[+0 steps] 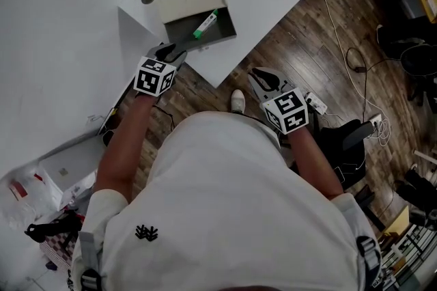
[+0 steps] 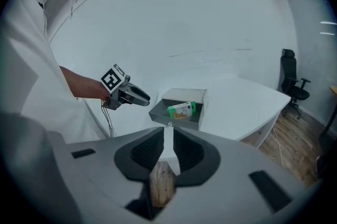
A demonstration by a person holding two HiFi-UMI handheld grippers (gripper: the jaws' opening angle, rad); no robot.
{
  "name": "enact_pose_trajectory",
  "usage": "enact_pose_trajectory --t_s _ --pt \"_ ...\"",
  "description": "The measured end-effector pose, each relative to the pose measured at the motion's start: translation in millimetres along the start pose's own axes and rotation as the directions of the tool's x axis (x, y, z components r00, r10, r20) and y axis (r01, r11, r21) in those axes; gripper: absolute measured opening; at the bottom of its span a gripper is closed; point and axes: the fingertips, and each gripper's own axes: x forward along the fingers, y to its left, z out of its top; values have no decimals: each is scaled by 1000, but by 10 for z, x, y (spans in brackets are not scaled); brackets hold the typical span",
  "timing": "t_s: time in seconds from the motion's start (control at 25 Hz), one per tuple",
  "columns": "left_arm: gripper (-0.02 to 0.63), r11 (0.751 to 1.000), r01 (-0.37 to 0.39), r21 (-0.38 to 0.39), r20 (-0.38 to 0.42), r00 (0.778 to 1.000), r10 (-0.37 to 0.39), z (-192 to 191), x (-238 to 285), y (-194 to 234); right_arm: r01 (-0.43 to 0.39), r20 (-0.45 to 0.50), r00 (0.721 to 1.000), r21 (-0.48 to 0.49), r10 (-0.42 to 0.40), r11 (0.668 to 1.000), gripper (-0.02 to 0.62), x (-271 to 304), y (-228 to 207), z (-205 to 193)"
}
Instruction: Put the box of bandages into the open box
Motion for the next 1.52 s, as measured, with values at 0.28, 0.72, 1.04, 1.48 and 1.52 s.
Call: enact_pose_trajectory --t_s 0.28,0.72,1.04,1.48,1.52 --pt "89 998 62 -22 120 991 -59 -110 -536 -84 49 5 999 -19 -49 999 52 51 307 68" --pt "6 982 187 -34 220 960 -175 -474 -1244 -345 121 15 993 4 -121 993 26 12 982 10" --pt "6 957 288 -39 288 920 -265 -644 -1677 -562 154 33 987 34 -155 988 11 -81 1413 -64" --pt "6 951 308 -16 321 902 -287 -840 -1987 -665 173 40 984 15 -173 985 8 -192 1790 -133" --pt "6 951 309 -19 325 901 -286 -853 -1999 -666 174 40 984 14 -175 985 8 -201 1807 -140"
